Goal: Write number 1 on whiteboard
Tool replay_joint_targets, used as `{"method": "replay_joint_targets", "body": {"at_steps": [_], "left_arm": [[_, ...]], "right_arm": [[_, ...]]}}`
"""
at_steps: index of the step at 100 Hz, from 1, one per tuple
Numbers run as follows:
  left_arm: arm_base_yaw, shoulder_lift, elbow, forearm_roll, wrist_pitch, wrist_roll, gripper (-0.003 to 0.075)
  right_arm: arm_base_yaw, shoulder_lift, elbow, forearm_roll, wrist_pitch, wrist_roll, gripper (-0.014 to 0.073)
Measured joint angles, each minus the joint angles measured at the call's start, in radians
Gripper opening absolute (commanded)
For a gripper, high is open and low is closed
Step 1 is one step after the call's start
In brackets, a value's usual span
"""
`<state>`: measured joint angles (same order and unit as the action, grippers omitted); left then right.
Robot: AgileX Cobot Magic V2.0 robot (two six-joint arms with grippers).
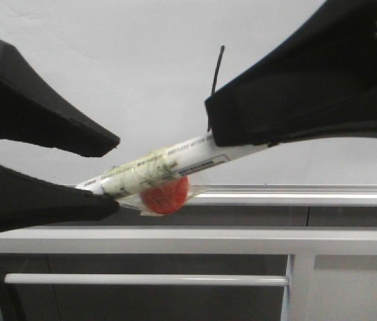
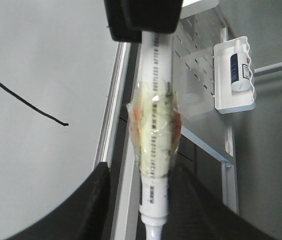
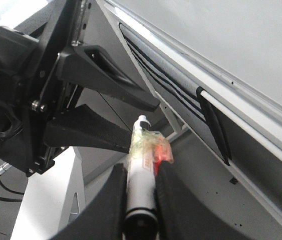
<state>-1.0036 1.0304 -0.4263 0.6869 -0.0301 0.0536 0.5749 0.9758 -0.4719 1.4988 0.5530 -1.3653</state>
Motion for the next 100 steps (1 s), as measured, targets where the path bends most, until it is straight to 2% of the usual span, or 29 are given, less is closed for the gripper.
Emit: {"method": "replay_joint_targets", "body": {"at_steps": [17,29,38,51,91,100], "left_arm": [[0.0,0.0,-0.002,0.0,0.0,0.0,0.0267],[0.0,0.0,-0.002,0.0,0.0,0.0,0.0225],[0.0,0.0,-0.002,0.0,0.0,0.0,0.0151],[0.0,0.0,-0.002,0.0,0.0,0.0,-0.002],[0.0,0.0,-0.002,-0.002,0.0,0.0,-0.002],[0.0,0.0,-0.002,-0.002,0.0,0.0,-0.002]], "right_arm": [[0.0,0.0,0.0,0.0,0.009,0.0,-0.0042],[0.0,0.0,0.0,0.0,0.009,0.0,-0.0042],[0.0,0.0,0.0,0.0,0.009,0.0,-0.0042],[0.0,0.0,-0.004,0.0,0.003,0.0,-0.0042],[0.0,0.0,-0.006,0.0,0.006,0.0,-0.004],[0.0,0.0,-0.006,0.0,0.008,0.0,0.0025]]}}
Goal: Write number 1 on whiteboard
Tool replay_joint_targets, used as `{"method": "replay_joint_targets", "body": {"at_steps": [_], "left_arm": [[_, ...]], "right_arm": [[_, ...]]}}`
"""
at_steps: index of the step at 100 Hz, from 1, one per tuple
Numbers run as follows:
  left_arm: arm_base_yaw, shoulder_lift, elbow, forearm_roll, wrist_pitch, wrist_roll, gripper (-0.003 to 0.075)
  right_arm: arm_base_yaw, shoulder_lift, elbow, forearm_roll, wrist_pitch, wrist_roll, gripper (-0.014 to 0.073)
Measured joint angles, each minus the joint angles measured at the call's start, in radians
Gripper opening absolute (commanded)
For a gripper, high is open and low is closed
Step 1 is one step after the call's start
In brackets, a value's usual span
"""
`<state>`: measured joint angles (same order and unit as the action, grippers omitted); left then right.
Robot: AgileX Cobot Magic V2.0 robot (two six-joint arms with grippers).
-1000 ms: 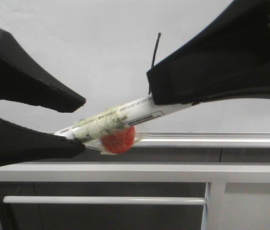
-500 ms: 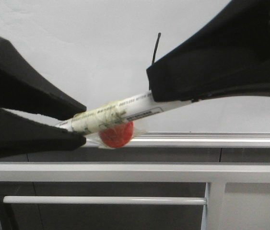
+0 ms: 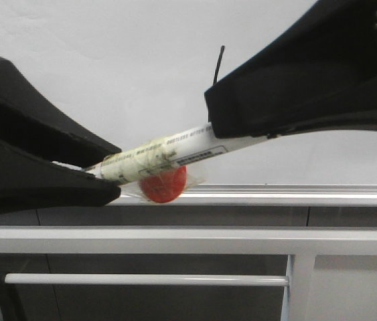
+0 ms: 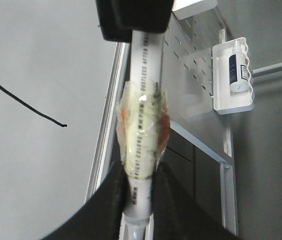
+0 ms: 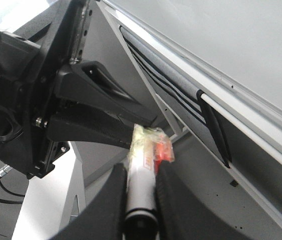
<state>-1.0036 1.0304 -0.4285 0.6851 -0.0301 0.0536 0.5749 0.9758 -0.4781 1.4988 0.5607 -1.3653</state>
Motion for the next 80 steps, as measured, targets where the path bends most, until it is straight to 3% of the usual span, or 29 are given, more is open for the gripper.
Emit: {"method": "replay_joint_targets", "body": {"at_steps": [17,25,58,80], "left_arm": [[0.0,0.0,0.0,0.002,0.0,0.005,-0.002],[0.0,0.0,0.0,0.002,0.0,0.005,-0.002],[0.0,0.0,0.0,-0.106,0.0,0.005,-0.002],[0.0,0.0,0.0,-0.179,-0.049,0.005,-0.002]], "right_arm": [[0.0,0.0,0.0,0.0,0.022,0.0,0.0367],[0.0,0.0,0.0,0.005,0.031,0.0,0.0444],[0.0,-0.108,-0.018,0.008,-0.072,-0.07,0.033],[0.0,-0.266,-0.018,0.007,-0.098,-0.081,0.0036]]}}
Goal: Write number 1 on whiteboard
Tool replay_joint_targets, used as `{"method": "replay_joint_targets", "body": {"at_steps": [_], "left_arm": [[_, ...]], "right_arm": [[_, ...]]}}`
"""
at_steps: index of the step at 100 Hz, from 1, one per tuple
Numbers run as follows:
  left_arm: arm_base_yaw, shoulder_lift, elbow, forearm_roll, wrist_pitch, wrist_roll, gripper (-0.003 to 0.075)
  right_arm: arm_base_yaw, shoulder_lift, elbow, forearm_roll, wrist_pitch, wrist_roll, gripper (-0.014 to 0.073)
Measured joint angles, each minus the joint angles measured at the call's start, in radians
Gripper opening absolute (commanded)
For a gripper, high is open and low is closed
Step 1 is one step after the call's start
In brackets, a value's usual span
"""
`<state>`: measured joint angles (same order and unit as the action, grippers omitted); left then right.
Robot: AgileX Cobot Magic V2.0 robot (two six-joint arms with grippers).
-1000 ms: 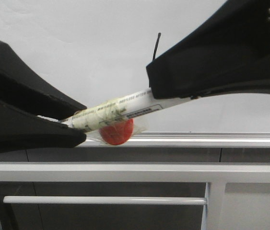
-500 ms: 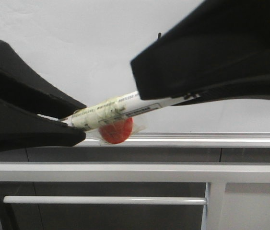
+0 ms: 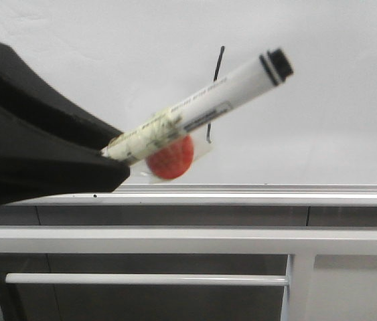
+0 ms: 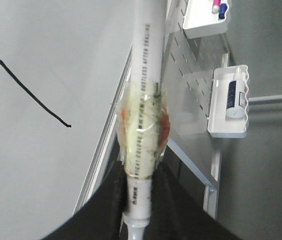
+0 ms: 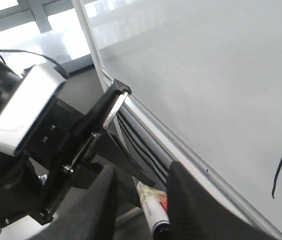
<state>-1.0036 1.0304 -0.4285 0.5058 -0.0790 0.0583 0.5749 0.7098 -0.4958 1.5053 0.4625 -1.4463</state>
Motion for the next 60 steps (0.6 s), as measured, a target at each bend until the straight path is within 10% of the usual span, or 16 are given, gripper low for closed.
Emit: {"method": "replay_joint_targets", "body": {"at_steps": [10,60], "left_arm": [[0.0,0.0,0.0,-0.037,-0.019,0.0,-0.0021],[0.0,-0.072,0.087,-0.19,-0.157,0.0,-0.0021]], "right_arm": [[0.0,-0.066,0.0,-0.005,0.0,-0.002,-0.0072],[0.0,-0.452,0.133,-0.071,-0.117,-0.004,-0.006]]}}
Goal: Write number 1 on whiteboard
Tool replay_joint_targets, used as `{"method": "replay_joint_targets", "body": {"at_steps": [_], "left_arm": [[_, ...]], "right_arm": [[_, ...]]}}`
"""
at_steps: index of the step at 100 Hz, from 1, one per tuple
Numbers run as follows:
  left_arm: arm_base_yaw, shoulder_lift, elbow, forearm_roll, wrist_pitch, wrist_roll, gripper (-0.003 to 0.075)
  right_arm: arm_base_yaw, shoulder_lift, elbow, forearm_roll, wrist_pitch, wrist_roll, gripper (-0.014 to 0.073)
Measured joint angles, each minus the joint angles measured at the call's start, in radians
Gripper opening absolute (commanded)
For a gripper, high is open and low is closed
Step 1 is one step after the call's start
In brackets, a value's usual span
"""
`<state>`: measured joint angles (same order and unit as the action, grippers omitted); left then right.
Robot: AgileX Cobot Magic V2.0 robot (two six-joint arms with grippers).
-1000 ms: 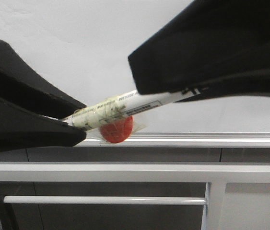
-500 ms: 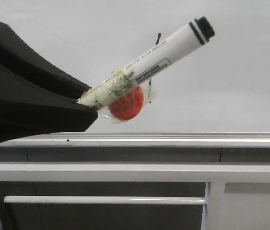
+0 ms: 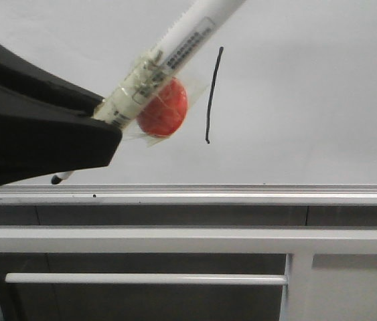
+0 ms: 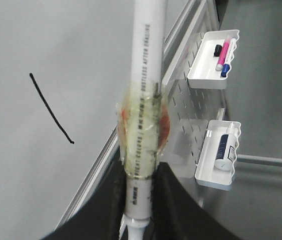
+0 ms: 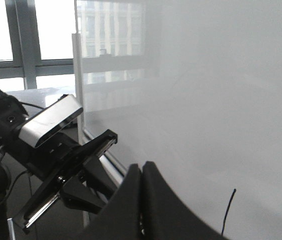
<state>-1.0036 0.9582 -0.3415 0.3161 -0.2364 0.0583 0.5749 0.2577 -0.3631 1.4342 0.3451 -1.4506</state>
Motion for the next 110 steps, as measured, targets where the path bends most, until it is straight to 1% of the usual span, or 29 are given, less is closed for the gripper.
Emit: {"method": "replay_joint_targets", "body": {"at_steps": [13,24,33,49,57,69,80,87,99,110], "left_arm": [[0.0,-0.024,0.025,-0.048,-0.04,0.014,-0.0021],[0.0,-0.031,0.065,-0.155,-0.102,0.077,-0.0021],[0.0,-0.032,0.113,-0.279,-0.2,0.142,-0.0021],[0.0,-0.033,0.214,-0.496,-0.454,0.225,-0.0021],[0.0,-0.033,0.244,-0.569,-0.546,0.249,-0.0021],[0.0,-0.006,0.254,-0.616,-0.616,0.274,-0.0021],[0.0,0.051,0.254,-0.673,-0.685,0.276,-0.002],[0.0,0.103,0.254,-0.702,-0.739,0.249,-0.002],[0.0,0.216,0.254,-0.658,-0.858,0.133,-0.0021],[-0.01,0.337,0.252,-0.625,-0.891,0.054,-0.0021]], "right_arm": [[0.0,-0.122,0.064,0.0,-0.037,0.0,-0.006],[0.0,-0.198,0.106,0.0,-0.046,0.0,-0.006],[0.0,-0.241,0.132,0.0,-0.05,0.0,-0.006],[0.0,-0.268,0.163,0.0,-0.07,0.0,-0.006],[0.0,-0.27,0.173,0.0,-0.074,0.0,-0.006],[0.0,-0.269,0.183,0.0,-0.074,0.0,-0.006],[0.0,-0.269,0.185,0.0,-0.074,0.0,-0.006],[0.0,-0.269,0.185,0.0,-0.074,0.0,-0.006],[0.0,-0.269,0.187,0.0,-0.074,0.0,-0.006],[0.0,-0.269,0.206,0.0,-0.074,0.0,-0.0061]]}}
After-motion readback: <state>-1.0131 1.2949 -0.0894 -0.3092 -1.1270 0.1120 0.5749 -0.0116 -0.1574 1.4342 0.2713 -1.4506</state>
